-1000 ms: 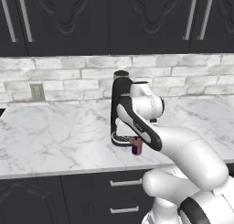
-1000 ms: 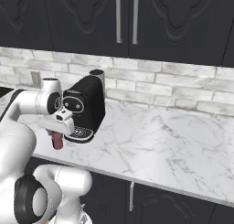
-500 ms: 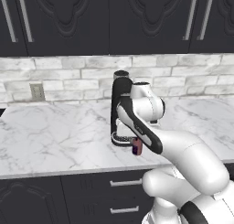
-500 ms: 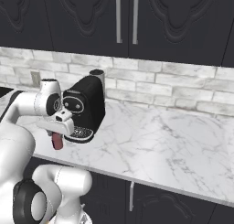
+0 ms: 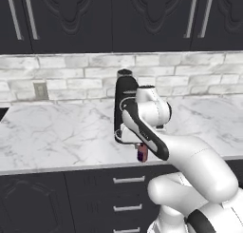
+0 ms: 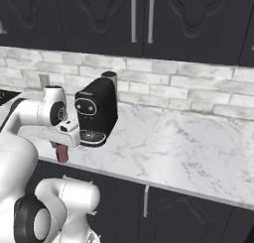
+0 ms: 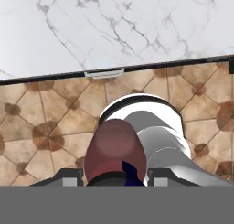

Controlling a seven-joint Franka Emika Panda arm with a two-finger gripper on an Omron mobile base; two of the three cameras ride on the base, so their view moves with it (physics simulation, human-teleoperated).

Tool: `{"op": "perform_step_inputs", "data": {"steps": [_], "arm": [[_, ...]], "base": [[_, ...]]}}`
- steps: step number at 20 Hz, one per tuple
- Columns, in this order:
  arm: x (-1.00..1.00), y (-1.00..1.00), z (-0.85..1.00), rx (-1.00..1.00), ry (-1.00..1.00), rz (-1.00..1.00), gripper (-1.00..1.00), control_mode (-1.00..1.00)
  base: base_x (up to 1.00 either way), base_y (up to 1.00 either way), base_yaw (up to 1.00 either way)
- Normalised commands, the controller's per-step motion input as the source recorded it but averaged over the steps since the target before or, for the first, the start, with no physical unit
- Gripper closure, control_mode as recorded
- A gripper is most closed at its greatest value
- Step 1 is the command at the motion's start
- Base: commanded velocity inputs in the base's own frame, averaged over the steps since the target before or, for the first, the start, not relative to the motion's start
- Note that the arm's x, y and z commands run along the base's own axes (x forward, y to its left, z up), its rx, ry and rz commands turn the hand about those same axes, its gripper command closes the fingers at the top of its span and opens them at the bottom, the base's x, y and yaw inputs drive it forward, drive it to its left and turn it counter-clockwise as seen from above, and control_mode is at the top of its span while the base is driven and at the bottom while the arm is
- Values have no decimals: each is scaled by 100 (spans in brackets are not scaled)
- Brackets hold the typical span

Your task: There is a wine glass and glass cup on the dining counter. Place the wine bottle next to the wine glass and the juice bottle next to the glass cup.

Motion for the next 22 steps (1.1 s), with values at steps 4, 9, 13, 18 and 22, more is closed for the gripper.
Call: {"op": "perform_step_inputs", "data": {"steps": [4, 9, 13, 18, 22], "arm": [[0, 0, 0, 0, 0, 0, 100, 100], [0, 0, 0, 0, 0, 0, 100, 100], [0, 0, 0, 0, 0, 0, 100, 100], [0, 0, 0, 0, 0, 0, 100, 100], [0, 0, 0, 0, 0, 0, 100, 100]], "base": [[-44, 10, 28], [-13, 1, 90], [-2, 0, 100], [-1, 0, 100], [0, 0, 100]]}}
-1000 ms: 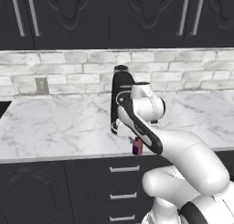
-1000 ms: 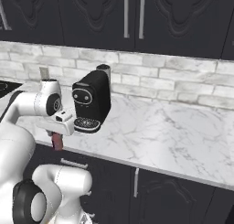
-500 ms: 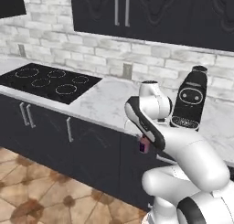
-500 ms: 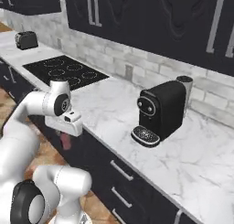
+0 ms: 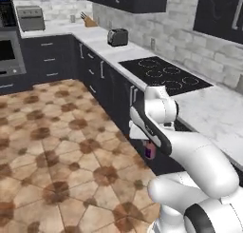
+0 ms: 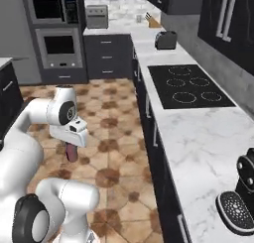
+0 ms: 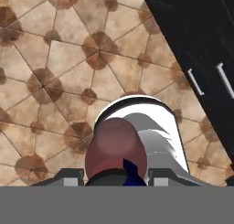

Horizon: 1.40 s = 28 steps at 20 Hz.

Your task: There is a wine glass and glass cup on the dining counter. Place the wine bottle next to the wine glass and the juice bottle next to the glass cup.

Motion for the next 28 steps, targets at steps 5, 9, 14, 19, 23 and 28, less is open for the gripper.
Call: {"op": "perform_step_inputs", "data": {"steps": [5, 9, 14, 19, 23, 28], "arm": [[0, 0, 0, 0, 0, 0, 100, 100], [0, 0, 0, 0, 0, 0, 100, 100], [0, 0, 0, 0, 0, 0, 100, 100], [0, 0, 0, 0, 0, 0, 100, 100], [0, 0, 0, 0, 0, 0, 100, 100], [0, 0, 0, 0, 0, 0, 100, 100]], "base": [[0, 0, 100], [0, 1, 100], [0, 35, 53], [17, 73, -12], [31, 72, -14], [31, 75, -13]]}}
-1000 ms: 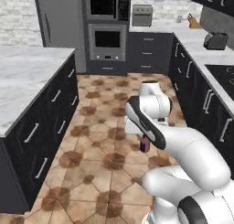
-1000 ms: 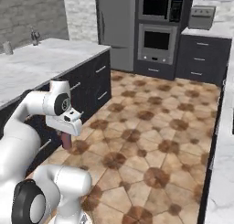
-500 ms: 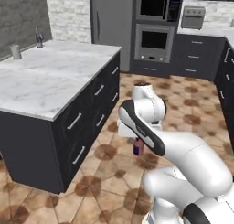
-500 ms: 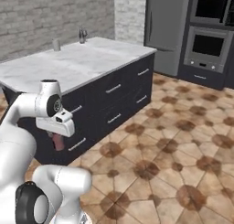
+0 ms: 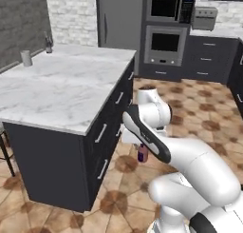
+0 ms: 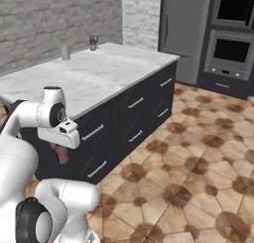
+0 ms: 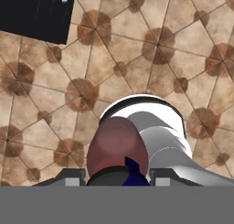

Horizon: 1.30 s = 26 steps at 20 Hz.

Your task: There is a wine glass and glass cup on the dining counter. Place the wine bottle next to the wine glass and the juice bottle next to the glass cup.

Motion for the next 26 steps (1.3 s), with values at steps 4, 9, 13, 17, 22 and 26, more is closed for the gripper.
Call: {"op": "perform_step_inputs", "data": {"steps": [4, 9, 13, 17, 22, 26], "arm": [[0, 0, 0, 0, 0, 0, 100, 100], [0, 0, 0, 0, 0, 0, 100, 100], [0, 0, 0, 0, 0, 0, 100, 100], [0, 0, 0, 0, 0, 0, 100, 100], [0, 0, 0, 0, 0, 0, 100, 100], [0, 0, 0, 0, 0, 0, 100, 100]], "base": [[27, 79, -10], [29, 80, -11], [30, 79, -12], [30, 79, -12], [29, 81, -10], [24, 85, -8]]}}
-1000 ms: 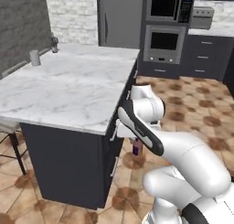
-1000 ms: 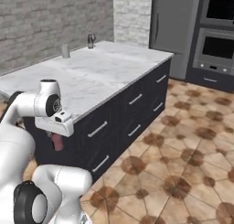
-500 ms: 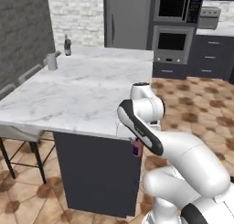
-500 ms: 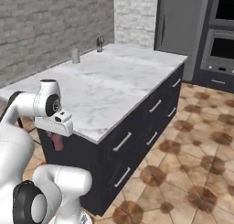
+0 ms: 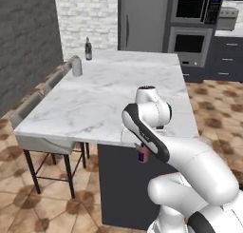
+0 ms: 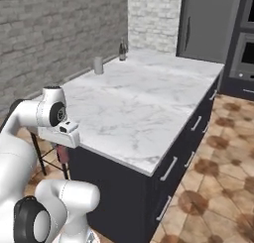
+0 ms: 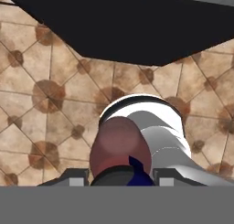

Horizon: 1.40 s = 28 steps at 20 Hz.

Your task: There is a wine glass and glass cup on the dining counter. Place the wine bottle next to the wine glass and the juice bottle next to the glass cup.

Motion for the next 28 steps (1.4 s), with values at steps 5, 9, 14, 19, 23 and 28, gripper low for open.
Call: {"op": "perform_step_inputs", "data": {"steps": [5, 9, 14, 19, 23, 28], "arm": [[0, 0, 0, 0, 0, 0, 100, 100], [0, 0, 0, 0, 0, 0, 100, 100], [0, 0, 0, 0, 0, 0, 100, 100], [0, 0, 0, 0, 0, 0, 100, 100], [0, 0, 0, 0, 0, 0, 100, 100], [0, 0, 0, 0, 0, 0, 100, 100]], "base": [[22, 84, -9], [24, 83, -10], [26, 82, -11], [27, 82, -11], [30, 80, -12], [30, 80, -14]]}}
